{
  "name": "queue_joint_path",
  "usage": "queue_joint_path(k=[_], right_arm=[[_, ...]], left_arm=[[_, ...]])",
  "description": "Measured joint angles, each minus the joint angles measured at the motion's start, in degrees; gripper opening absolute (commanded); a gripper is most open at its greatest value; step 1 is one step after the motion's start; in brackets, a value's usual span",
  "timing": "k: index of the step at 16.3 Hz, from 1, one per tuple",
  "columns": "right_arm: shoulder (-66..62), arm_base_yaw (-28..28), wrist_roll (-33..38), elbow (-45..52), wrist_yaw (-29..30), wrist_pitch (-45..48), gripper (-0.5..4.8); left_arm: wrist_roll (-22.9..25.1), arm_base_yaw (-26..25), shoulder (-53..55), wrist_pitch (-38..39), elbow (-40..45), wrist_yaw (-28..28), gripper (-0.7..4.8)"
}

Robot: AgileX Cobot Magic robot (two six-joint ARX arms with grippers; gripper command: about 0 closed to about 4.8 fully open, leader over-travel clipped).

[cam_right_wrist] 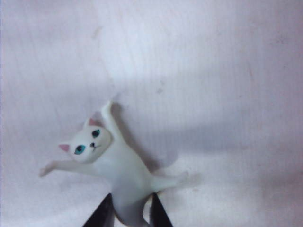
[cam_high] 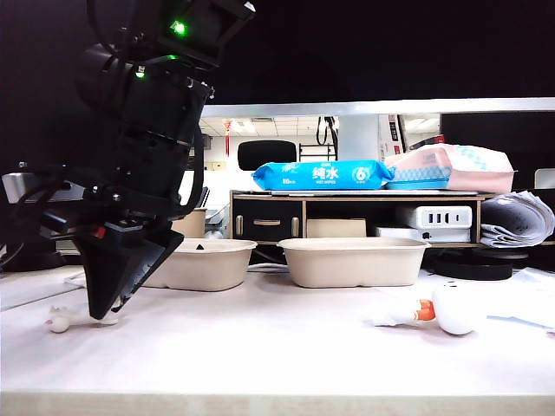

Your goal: Put the dolls with similar colors into the same paper box, while dolls with different colors go into separate paper boxes.

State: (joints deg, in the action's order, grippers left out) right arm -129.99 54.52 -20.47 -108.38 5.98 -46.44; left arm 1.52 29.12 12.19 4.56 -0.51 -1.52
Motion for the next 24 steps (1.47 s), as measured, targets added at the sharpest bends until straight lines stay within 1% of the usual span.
queue_joint_path(k=[1,2,7,9,11,15,18,19,20,21,22,23,24], right_arm=[[0.0,-0.1,0.0,0.0,0.0,0.0,0.69],[0.0,-0.2,0.0,0.0,0.0,0.0,0.39],[0.0,-1.0,0.7,0.0,-1.6,0.5,0.39],[0.0,-1.7,2.3,-0.2,-1.8,0.4,0.39],[0.0,-2.8,3.9,-0.4,-1.2,0.2,0.39],[1.8,-3.9,5.0,-0.5,0.0,0.0,0.39],[4.7,-7.1,7.0,-0.5,0.1,0.7,0.41],[5.6,-8.7,7.5,-0.5,0.0,0.7,0.51],[6.1,-9.5,7.8,-0.5,0.1,0.7,1.19],[6.4,-10.1,7.8,-0.5,1.0,0.6,1.99],[6.3,-10.1,7.9,-0.5,2.8,0.2,2.31],[6.1,-9.9,7.8,-0.5,3.7,0.0,2.44],[5.5,-9.2,7.3,-0.4,5.1,-0.2,2.44]], left_arm=[[0.0,0.0,0.0,0.0,0.0,0.0,-0.05],[0.0,0.0,0.0,0.0,0.0,0.0,-0.05],[0.0,0.0,0.0,0.0,0.0,0.0,-0.05],[0.0,0.0,0.0,0.0,0.0,0.0,-0.05],[0.0,0.0,-0.5,0.1,0.0,0.0,-0.05],[0.0,0.0,-0.7,0.0,0.0,0.0,-0.05],[0.0,0.1,-1.3,0.1,0.0,0.0,-0.05],[0.0,0.2,-1.9,0.2,0.0,0.0,-0.05],[0.0,0.3,-2.5,0.2,0.0,0.0,-0.05],[0.0,0.6,-2.6,0.0,0.0,0.0,-0.05],[0.0,0.6,-2.5,0.1,0.0,0.1,-0.05],[0.0,0.6,-2.5,0.1,0.0,0.0,-0.05],[0.0,0.6,-2.5,0.1,0.0,0.0,-0.05]])
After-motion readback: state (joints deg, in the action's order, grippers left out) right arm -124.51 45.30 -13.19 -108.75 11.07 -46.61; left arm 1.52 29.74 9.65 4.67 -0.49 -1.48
